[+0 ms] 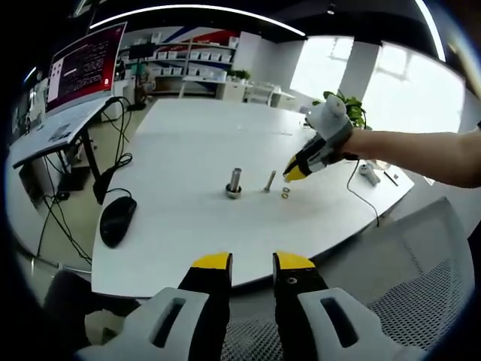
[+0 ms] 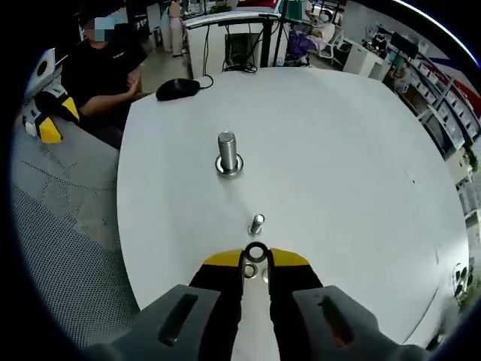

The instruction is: Place the washer onto the threaded stud by aligning its center hole with the stud, sliding it down to the base, and recovering from edge contact or off-axis alignment until the washer reaches the visible bottom stop.

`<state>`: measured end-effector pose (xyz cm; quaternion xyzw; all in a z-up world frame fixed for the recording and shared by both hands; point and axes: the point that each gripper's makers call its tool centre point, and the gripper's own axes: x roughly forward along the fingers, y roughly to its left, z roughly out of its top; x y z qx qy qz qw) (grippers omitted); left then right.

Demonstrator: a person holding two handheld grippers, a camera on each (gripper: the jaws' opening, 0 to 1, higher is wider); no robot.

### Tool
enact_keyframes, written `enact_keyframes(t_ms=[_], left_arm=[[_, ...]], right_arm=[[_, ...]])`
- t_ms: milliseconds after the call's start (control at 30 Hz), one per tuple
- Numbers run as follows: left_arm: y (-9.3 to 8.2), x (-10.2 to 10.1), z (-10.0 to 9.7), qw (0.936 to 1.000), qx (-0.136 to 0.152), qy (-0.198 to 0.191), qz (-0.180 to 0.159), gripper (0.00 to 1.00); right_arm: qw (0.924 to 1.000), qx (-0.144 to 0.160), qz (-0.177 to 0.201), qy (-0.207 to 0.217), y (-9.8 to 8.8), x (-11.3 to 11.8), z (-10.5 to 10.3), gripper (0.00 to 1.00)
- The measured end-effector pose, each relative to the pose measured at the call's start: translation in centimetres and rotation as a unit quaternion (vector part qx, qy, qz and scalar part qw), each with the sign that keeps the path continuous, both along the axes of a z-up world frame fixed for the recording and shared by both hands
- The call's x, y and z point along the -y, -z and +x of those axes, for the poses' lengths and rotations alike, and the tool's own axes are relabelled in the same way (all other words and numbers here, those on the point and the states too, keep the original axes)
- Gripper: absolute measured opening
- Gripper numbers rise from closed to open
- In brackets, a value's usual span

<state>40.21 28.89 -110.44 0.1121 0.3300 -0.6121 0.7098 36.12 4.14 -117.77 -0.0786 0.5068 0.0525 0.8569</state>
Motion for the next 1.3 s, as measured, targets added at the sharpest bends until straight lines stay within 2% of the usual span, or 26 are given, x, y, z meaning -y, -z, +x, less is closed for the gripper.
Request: enact_keyframes(t_ms=[233,633,1067,1300], left_arm=[[0.0,0.0,0.0,1.0000,0.000,-0.001,0.000,0.19],[0.0,0.0,0.1,1.0000,0.000,-0.002,-0.001,0.19],[0.0,0.0,0.1,1.0000,-0.002,-0.004,-0.002,0.19],[0.0,0.0,0.1,1.0000,-0.001,-0.004,-0.002,0.19]], right_arm=[[0.9998,0.014,-0.005,-0.010,-1.0,-0.4,1.3,0.14],[0.9996,-0.008,-0.008,-0.026,-0.8,-0.5,2.2,0.14],[0.9983,-0.046,0.002,-0.037,0.8,-0.2,2.5,0.14],[0.9972,-0.065,0.006,-0.037,2.8,0.0,2.7,0.14]])
